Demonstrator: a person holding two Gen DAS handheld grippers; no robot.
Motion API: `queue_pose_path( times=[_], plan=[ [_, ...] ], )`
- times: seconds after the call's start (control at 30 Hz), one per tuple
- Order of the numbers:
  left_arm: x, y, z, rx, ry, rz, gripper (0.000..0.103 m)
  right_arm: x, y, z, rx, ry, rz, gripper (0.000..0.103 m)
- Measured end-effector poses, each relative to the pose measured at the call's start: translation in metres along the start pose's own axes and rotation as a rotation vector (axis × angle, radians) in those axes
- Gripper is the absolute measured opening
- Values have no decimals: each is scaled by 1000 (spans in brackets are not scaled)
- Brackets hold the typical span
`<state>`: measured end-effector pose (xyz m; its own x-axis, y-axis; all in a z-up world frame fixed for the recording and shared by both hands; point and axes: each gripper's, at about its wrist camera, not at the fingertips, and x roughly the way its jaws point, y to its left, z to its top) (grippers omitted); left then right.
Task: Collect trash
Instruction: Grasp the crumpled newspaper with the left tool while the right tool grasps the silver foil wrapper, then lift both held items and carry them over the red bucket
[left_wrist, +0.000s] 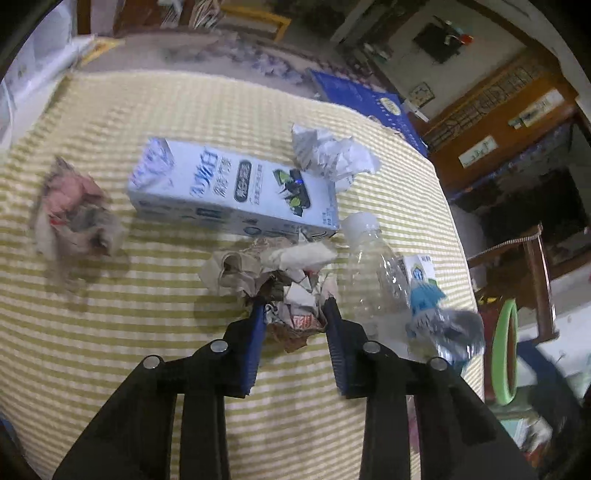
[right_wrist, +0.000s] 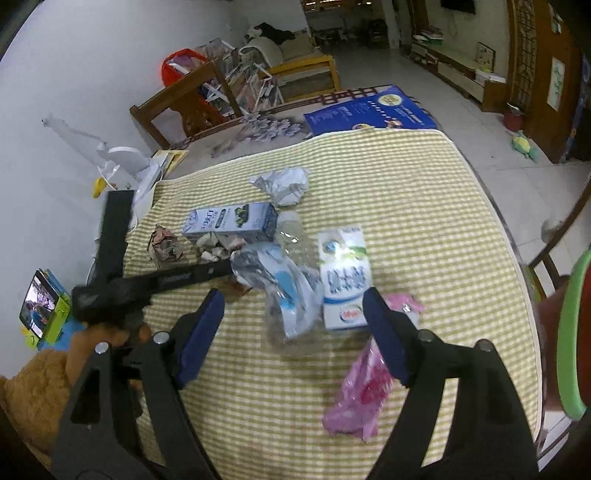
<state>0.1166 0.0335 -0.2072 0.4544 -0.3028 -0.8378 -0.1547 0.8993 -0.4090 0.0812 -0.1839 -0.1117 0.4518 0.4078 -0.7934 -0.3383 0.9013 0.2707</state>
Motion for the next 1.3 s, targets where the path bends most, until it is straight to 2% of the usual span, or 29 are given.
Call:
queue_pose_path(
  times=[0.23,0.4,0.5,0.57,0.73,0.9,1.13,1.3],
  plan=[
    [-25,12,-6,-5,-57,28,29,41,20,6,-79,75,23,75],
    [-31,19,-4,-8,-72,40,30,60,29,7,-126,123,2,75],
    [-35,21,-7,-9,-84,45,30,61,31,7,-138,127,3,60],
    [-37,20,-9,-8,-89,48,30,61,31,8,-143,129,7,40],
    [-41,14,-13,11,-86,53,30,50,29,6,-128,105,17,17],
    [-48,2,-15,44,-98,51,30,28,26,7,-108,49,21,13],
    [-64,-19,-16,107,-140,65,30,-14,10,8,-49,-62,10,13],
    [-73,-39,-21,148,-159,51,30,-35,-1,4,-20,-108,3,13]
  ],
)
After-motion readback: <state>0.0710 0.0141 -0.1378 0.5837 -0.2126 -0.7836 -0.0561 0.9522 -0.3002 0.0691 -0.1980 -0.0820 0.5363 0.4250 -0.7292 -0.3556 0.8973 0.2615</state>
